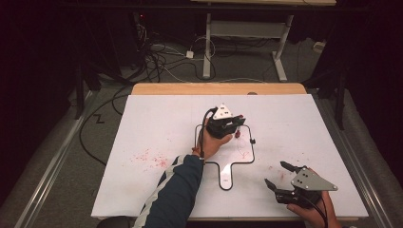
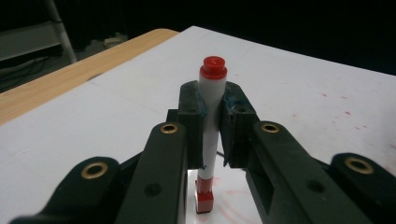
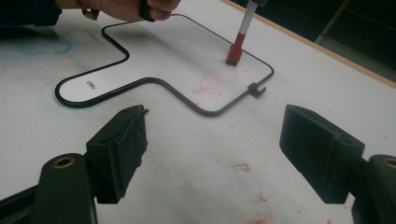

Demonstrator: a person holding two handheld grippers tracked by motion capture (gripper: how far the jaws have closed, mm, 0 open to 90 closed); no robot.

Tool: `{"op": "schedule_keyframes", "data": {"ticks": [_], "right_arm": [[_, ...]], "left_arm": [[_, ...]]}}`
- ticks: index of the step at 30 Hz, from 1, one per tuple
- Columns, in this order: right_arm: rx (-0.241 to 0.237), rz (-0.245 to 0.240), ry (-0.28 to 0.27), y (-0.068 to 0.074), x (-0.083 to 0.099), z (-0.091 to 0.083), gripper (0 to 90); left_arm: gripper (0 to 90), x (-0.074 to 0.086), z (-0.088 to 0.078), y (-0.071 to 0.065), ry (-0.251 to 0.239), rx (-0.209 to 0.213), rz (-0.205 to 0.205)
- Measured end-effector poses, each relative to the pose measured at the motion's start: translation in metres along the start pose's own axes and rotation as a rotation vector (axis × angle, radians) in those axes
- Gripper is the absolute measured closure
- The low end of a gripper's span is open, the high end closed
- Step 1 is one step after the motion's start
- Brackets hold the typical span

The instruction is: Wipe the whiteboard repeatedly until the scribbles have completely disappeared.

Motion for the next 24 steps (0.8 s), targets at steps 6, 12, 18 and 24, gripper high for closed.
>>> {"op": "schedule_keyframes", "data": {"ticks": [6,12,18,24], "right_arm": [[-0.005,-0.001,0.001,0.0,0.0,0.001,23.9],[-0.01,-0.008,0.005,0.0,0.0,0.0,23.9],[-0.006,-0.002,0.002,-0.001,0.0,0.0,24.0],[-0.011,-0.01,0.005,0.001,0.0,0.0,24.0]], "left_arm": [[78.3,-0.008,0.013,-0.018,0.009,0.003,0.055],[78.2,-0.012,0.016,0.001,0.028,-0.063,0.054],[78.2,-0.011,0.02,-0.007,0.015,-0.001,0.023],[78.2,-0.015,0.025,-0.022,0.023,0.017,0.08]]}}
Point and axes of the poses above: each handheld gripper's, and its own axes: z roughly forward along the jaws, x roughly out of its underside, y roughly to its left, the point moved 1 cm from there along z, roughly forward along the jaws, and after that the axes turned 8 degrees about -x, right-handed, at the moved point
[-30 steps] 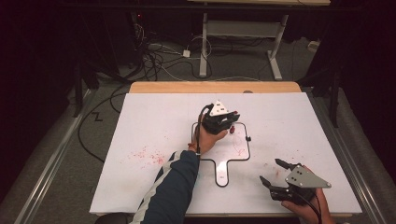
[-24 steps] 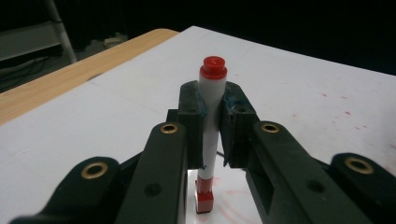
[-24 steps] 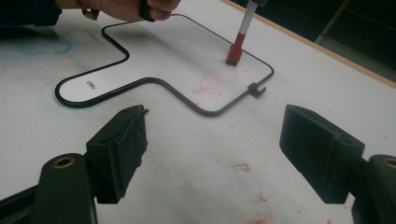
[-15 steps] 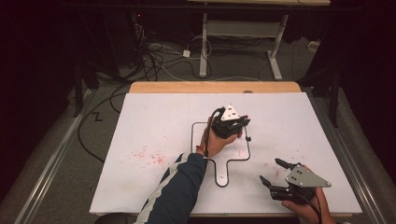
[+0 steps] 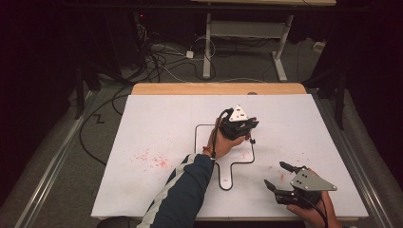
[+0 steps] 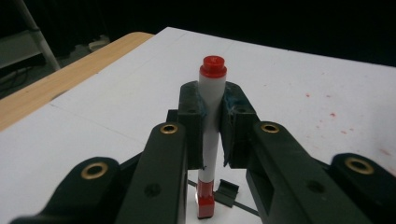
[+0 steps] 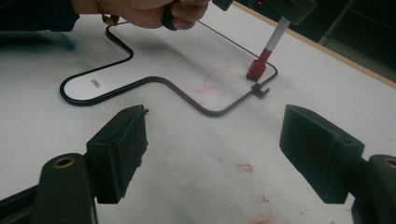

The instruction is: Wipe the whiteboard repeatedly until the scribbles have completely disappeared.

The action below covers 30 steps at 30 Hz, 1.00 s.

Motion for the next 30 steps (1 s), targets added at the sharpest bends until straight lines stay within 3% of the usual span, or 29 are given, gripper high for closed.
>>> {"op": "schedule_keyframes", "data": {"ticks": [3,6,8,10,14,17,22,24,30], "right_arm": [[0.002,-0.002,0.001,0.0,0.001,0.0,24.0],[0.005,-0.001,0.003,-0.001,0.001,-0.001,24.0],[0.003,0.004,0.007,-0.001,0.002,0.0,24.0],[0.001,0.005,0.007,-0.001,0.002,0.0,24.0],[-0.004,-0.003,0.007,0.0,0.0,0.001,24.0],[-0.007,-0.003,0.008,0.001,0.001,0.001,24.0],[-0.006,-0.001,0.008,0.0,0.001,0.0,24.0],[-0.005,-0.006,0.008,0.001,0.001,0.001,24.0],[-0.013,-0.007,0.016,0.002,0.001,0.002,24.0]], "left_arm": [[78.2,0.001,-0.003,0.01,0.009,-0.049,-0.007],[78.2,0.005,-0.006,0.022,0.011,-0.092,-0.04],[78.2,0.007,-0.008,0.026,0.008,-0.086,-0.084],[78.2,0.005,-0.008,0.022,0.013,-0.066,-0.081],[78.2,0.001,-0.009,0.007,0.033,-0.018,-0.013],[78.2,0.002,-0.015,0.007,0.049,-0.035,0.033],[78.2,0.008,-0.023,0.026,0.052,-0.093,-0.015],[78.2,0.01,-0.025,0.029,0.043,-0.084,-0.038],[78.2,0.016,-0.031,0.019,0.014,-0.031,-0.055]]}}
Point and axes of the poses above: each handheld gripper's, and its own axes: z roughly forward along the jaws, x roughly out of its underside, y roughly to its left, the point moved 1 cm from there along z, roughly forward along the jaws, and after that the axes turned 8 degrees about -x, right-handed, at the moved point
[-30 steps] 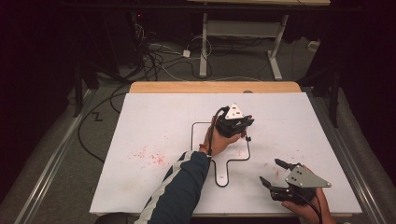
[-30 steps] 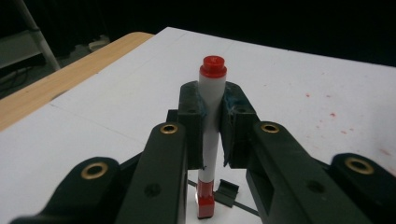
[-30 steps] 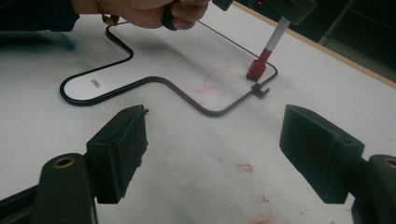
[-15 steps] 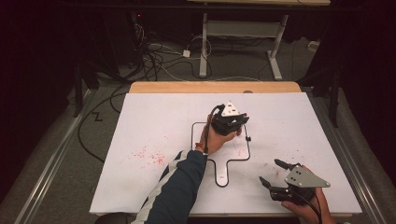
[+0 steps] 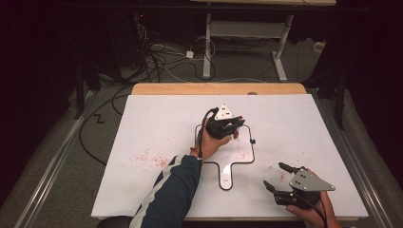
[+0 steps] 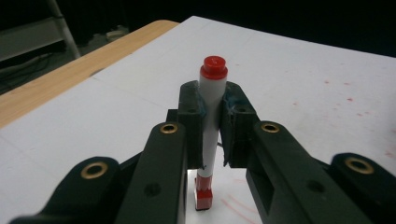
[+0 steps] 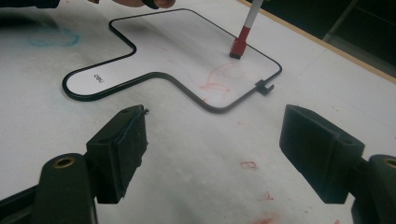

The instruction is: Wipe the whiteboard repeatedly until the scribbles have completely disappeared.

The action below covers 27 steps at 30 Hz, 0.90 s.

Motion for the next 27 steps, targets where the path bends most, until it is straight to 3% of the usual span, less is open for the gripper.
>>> {"op": "schedule_keyframes", "data": {"ticks": [3,9,12,14,16,17,19,23,27], "right_arm": [[0.0,0.0,0.001,0.0,0.0,0.0,24.0],[-0.001,-0.003,0.001,0.001,-0.001,0.001,24.0],[-0.003,-0.005,0.002,0.001,-0.001,0.001,24.0],[-0.004,-0.005,0.001,0.001,-0.001,0.001,24.0],[-0.007,-0.004,0.001,0.001,-0.001,0.001,24.0],[-0.011,-0.003,0.0,0.001,0.0,0.0,24.0],[-0.014,-0.005,-0.001,0.001,0.0,0.0,23.9],[-0.018,-0.006,-0.005,0.0,-0.001,0.0,23.9],[-0.022,-0.004,-0.004,0.0,-0.001,0.001,23.9]], "left_arm": [[78.2,0.001,0.0,-0.008,-0.009,0.03,-0.013],[78.2,-0.001,0.003,-0.027,-0.015,0.074,0.027],[78.2,-0.003,0.005,-0.028,-0.014,0.058,0.049],[78.2,-0.004,0.006,-0.023,-0.009,0.023,0.064],[78.2,-0.003,0.005,-0.006,0.003,-0.032,0.026],[78.2,-0.003,0.005,-0.006,0.003,-0.032,0.026],[78.2,-0.002,0.005,0.001,-0.002,-0.035,-0.014],[78.2,-0.003,0.011,-0.012,-0.018,0.004,-0.012],[78.2,-0.008,0.018,-0.033,-0.021,0.062,0.025]]}}
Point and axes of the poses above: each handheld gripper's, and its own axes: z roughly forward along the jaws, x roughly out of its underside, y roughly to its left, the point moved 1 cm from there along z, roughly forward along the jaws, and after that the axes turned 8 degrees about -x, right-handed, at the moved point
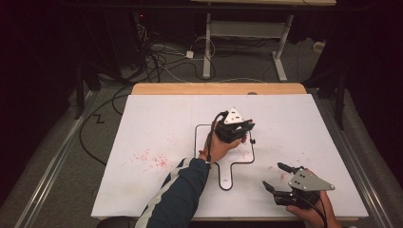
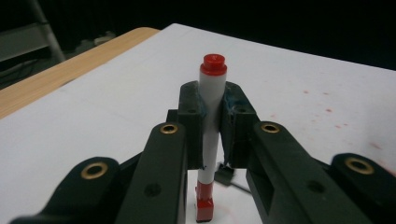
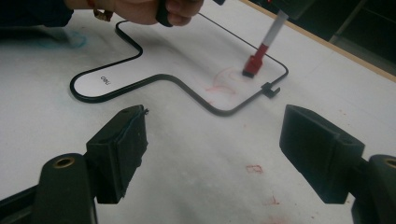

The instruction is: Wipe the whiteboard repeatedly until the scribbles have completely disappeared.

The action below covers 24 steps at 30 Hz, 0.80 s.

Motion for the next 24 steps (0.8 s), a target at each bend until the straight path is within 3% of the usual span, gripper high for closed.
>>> {"op": "schedule_keyframes", "data": {"ticks": [5,9,14,18,24], "right_arm": [[-0.005,-0.004,0.001,0.001,0.0,0.0,24.0],[-0.003,0.003,0.002,0.0,0.001,-0.001,23.9],[-0.005,0.001,0.006,0.001,0.001,0.0,24.0],[-0.008,-0.002,0.01,0.001,0.001,0.001,24.0],[-0.008,-0.003,0.009,0.001,0.001,0.001,23.9]], "left_arm": [[78.2,0.0,-0.002,-0.009,0.006,0.059,0.006],[78.2,0.0,-0.005,-0.001,0.015,0.024,0.024],[78.2,0.003,-0.008,0.02,0.015,-0.041,-0.02],[78.2,0.006,-0.01,0.022,0.006,-0.007,-0.067],[78.2,0.002,-0.01,0.001,0.026,0.064,0.006]]}}
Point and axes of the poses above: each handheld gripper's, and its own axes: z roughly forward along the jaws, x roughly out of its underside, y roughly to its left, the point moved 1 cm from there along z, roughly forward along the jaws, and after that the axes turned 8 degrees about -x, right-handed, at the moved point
